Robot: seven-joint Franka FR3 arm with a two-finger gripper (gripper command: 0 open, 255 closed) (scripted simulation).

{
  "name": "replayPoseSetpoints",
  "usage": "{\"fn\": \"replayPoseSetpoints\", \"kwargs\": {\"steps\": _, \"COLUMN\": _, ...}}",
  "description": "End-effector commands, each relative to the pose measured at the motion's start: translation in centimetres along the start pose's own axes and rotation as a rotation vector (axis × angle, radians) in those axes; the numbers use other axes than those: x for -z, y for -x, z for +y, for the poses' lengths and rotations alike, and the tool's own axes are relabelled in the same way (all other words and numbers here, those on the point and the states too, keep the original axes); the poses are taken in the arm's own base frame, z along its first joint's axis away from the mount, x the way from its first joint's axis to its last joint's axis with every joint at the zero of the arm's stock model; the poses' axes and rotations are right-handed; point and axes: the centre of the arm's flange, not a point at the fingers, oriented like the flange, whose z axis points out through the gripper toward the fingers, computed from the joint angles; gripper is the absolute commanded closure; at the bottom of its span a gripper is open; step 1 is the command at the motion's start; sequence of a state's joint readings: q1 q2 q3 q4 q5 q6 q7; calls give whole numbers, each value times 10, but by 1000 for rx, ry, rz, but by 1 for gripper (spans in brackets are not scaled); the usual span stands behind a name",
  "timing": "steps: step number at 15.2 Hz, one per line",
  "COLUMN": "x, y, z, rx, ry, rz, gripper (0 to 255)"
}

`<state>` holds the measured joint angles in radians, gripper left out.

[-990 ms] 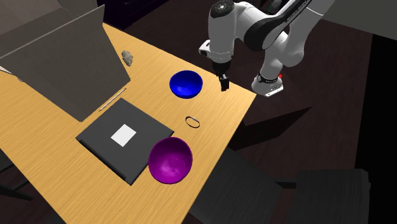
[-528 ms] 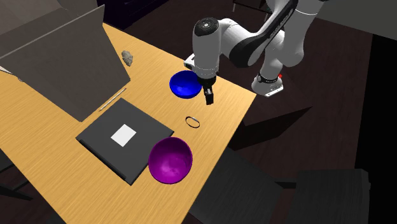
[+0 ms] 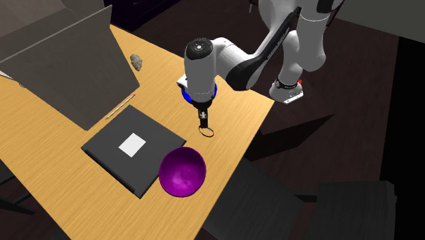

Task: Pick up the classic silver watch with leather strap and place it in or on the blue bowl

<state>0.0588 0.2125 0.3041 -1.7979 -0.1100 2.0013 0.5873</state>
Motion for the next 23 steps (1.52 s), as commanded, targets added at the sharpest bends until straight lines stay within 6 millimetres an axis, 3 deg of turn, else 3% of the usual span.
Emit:
{"fn": "replayPoseSetpoints", "kwargs": {"steps": 1, "x": -8, "y": -19, "z": -14, "rx": -12, "ry": 0, "rz": 20, "gripper": 0}}
{"fn": "replayPoseSetpoints", "kwargs": {"steps": 9, "x": -48, "y": -20, "z": -14, "rx": -12, "ry": 0, "rz": 20, "gripper": 0}}
{"fn": "replayPoseSetpoints", "kwargs": {"steps": 17, "x": -48, "y": -20, "z": -14, "rx": -12, "ry": 0, "rz": 20, "gripper": 0}}
{"fn": "replayPoseSetpoints", "kwargs": {"steps": 18, "x": -48, "y": -20, "z": -14, "rx": -12, "ry": 0, "rz": 20, "gripper": 255}}
{"fn": "replayPoseSetpoints", "kwargs": {"steps": 23, "x": -48, "y": -19, "z": -14, "rx": -12, "ry": 0, "rz": 20, "gripper": 255}}
